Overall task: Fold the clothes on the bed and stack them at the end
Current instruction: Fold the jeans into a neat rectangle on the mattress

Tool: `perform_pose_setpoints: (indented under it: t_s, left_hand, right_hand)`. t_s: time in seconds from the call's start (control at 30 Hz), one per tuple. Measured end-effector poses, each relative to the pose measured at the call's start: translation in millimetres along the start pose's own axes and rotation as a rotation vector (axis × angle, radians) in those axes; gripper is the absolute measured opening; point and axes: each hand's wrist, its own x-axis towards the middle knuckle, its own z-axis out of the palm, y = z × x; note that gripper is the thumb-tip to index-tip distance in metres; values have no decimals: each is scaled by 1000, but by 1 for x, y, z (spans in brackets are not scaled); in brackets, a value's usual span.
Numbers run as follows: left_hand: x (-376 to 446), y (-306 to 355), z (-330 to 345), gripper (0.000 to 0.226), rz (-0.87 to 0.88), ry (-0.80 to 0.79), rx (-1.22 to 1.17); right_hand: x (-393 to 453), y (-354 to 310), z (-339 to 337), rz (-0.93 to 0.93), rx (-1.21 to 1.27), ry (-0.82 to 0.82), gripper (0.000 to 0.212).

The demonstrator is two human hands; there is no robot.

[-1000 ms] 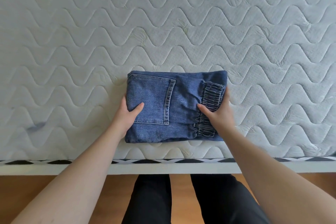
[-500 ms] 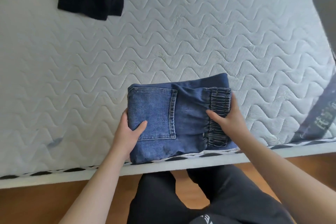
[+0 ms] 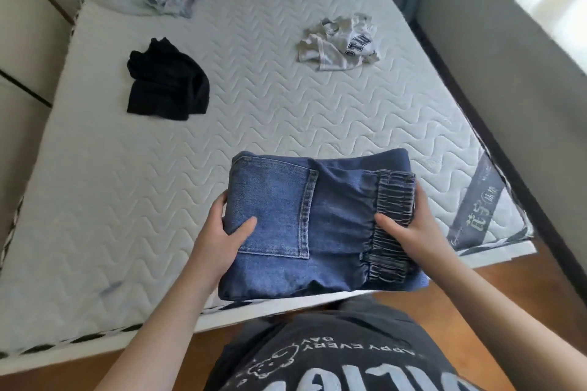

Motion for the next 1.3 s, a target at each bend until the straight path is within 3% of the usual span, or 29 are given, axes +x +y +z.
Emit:
perform_pose_setpoints:
  t_s: [0.2,0.43,0.67,0.77,0.93,1.3]
  left_hand:
    - [-18,19,-10,54,114,-73,-12]
    - [-52,25,-20,49,223,-243,36]
    - [-100,25,15,53,263,-438,71]
    - [-121,30,40,47,284,-519,94]
    - [-156,46,95,60,293,-673,150]
    - [-261,86,291,55,372,-958,240]
  right_hand:
    - [-62,-34,-8,-41,22,155,77]
    - [-174,-45,-2,29,35,371,80]
    - [-268,-33,-23,118,53,544,86]
    - [-304,-20,-39,128,46,637,89]
    - [-353,11,-74,154,74,743,87]
    - [-471,90,-213,217,166,985,75]
